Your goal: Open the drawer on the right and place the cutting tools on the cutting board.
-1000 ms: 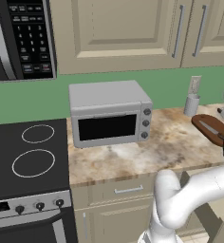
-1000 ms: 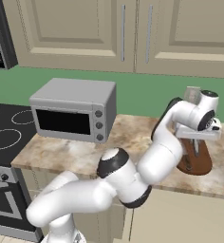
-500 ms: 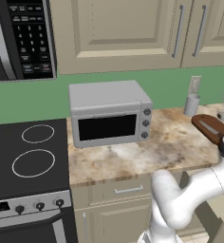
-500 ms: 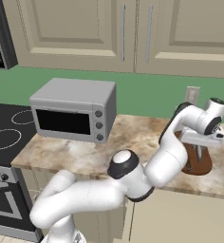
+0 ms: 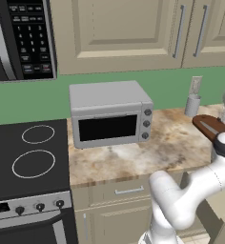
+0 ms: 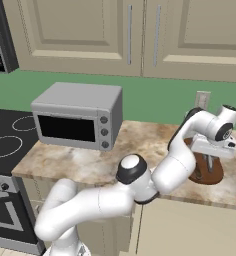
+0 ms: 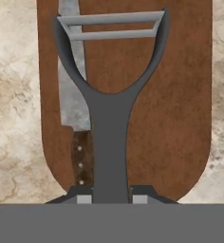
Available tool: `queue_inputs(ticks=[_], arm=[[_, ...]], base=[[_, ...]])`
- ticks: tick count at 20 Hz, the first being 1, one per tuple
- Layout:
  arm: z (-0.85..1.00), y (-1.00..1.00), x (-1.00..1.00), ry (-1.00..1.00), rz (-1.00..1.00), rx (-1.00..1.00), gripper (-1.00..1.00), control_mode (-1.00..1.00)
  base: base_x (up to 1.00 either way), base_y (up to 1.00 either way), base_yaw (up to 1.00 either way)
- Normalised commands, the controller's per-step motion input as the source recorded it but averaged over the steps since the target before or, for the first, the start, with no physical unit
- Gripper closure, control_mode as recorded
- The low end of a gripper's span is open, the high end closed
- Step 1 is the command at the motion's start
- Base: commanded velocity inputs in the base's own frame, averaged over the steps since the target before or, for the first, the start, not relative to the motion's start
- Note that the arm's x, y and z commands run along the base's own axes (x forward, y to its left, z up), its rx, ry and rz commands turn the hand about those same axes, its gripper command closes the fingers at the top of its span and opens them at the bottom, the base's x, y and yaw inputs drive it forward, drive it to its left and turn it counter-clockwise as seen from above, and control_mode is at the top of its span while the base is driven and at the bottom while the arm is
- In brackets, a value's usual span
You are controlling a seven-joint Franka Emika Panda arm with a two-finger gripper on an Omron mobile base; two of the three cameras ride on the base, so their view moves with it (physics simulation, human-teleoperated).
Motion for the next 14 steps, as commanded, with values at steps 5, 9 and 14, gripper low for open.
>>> queue_inputs(ticks=[5,9,14], arm=[[-0.25,0.00,0.00,0.02,0.00,0.01,1.00,-1.00],[-0.24,0.00,0.00,0.01,0.00,0.01,1.00,-1.00],[-0.09,0.00,0.00,0.01,0.00,0.01,1.00,-1.00]], base=[[0.00,0.00,0.00],[0.00,0.00,0.00],[0.00,0.00,0.00]])
